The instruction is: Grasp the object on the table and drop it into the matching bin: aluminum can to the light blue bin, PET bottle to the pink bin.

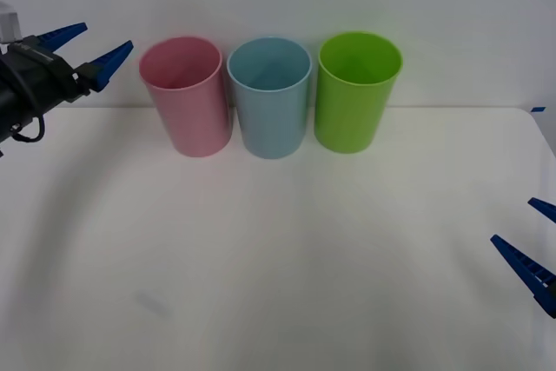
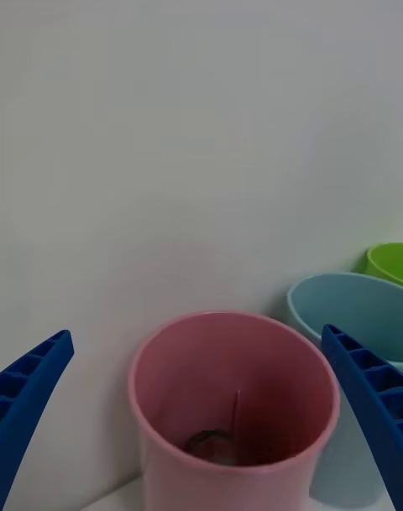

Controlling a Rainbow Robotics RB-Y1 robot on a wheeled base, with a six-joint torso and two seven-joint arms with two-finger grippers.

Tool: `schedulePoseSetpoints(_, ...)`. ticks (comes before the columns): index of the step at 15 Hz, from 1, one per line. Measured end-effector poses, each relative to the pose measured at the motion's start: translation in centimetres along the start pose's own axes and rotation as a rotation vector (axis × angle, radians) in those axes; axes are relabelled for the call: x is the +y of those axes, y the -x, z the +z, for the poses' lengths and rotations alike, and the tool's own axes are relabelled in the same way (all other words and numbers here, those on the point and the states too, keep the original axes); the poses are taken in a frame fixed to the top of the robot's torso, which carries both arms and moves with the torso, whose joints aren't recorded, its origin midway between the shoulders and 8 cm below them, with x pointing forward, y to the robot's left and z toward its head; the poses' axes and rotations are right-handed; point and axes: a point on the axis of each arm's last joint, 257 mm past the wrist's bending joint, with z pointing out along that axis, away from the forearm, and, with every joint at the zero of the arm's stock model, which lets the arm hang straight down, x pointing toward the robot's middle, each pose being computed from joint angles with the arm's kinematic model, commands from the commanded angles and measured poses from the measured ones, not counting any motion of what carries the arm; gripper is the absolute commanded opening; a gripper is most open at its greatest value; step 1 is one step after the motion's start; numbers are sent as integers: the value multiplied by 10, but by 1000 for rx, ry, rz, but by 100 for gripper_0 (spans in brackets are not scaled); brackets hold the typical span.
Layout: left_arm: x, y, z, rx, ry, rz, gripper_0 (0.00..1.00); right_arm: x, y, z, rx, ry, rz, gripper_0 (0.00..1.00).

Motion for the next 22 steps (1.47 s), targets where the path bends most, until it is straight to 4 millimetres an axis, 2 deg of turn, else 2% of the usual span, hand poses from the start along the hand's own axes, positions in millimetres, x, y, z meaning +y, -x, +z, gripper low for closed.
schedulePoseSetpoints(4,4,-13,-50,8,21,-7,100,0,0,0,0,0,0,100)
schedulePoseSetpoints(7,4,-32,-93,47,17,-3,100,0,0,0,0,0,0,100)
schedulePoseSetpoints(13,-4,-86,-176,147,16,57,100,0,0,0,0,0,0,100)
schedulePoseSetpoints(17,-14,-115,-217,195,18,63,100,0,0,0,0,0,0,100)
schedulePoseSetpoints(22,-25,-135,-264,253,24,37,100,0,0,0,0,0,0,100)
